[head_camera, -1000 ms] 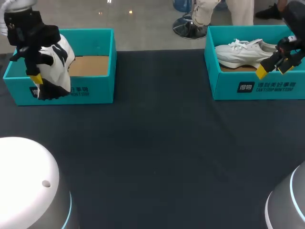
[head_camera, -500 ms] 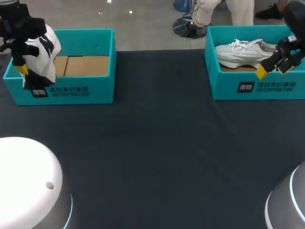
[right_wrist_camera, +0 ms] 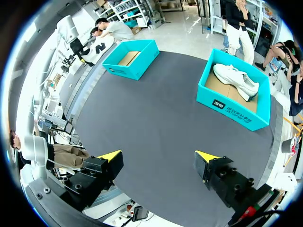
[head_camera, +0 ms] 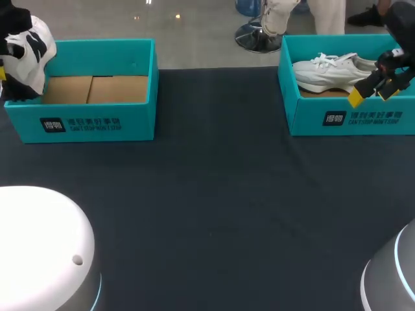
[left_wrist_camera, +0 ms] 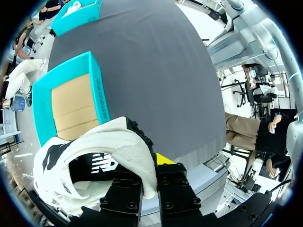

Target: Take the shoe out of the shoebox, open the shoe tongue, remove and reinsert the insole, then place the shoe into the shoebox

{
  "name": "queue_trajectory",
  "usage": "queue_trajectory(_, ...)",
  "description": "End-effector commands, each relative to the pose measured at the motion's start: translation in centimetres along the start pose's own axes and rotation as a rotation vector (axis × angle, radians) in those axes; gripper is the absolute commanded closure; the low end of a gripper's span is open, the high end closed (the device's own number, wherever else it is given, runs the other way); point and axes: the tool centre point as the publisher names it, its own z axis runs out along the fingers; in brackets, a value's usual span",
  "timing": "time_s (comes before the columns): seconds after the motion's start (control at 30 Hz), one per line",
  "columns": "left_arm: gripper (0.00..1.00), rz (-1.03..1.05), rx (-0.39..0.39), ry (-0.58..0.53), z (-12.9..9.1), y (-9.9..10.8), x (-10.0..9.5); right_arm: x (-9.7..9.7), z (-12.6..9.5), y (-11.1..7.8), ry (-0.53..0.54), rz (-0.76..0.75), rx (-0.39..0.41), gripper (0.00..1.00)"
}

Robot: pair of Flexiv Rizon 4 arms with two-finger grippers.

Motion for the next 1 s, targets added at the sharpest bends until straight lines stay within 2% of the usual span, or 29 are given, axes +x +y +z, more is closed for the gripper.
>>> queue_trajectory(0.03,1.00,0.010,0.010,-0.004,0.6,1.2,-0.6,-0.1,0.0,0.3,0.001,0.001,0.006,0.00)
queue_trajectory(0.1,1.00,0.042,0.018,-0.036,0.8,1.7,-0.9,-0.1,0.0,0.3,0.001,0.001,0.006,0.00)
queue_trajectory(0.37,1.00,0.065,0.014,-0.042,2.0,3.3,-2.8,-0.1,0.0,0.3,0.001,0.001,0.006,0.00)
queue_trajectory(1.0,1.00,0.065,0.014,-0.042,2.0,3.3,-2.8,-0.1,0.0,0.3,0.001,0.001,0.006,0.00)
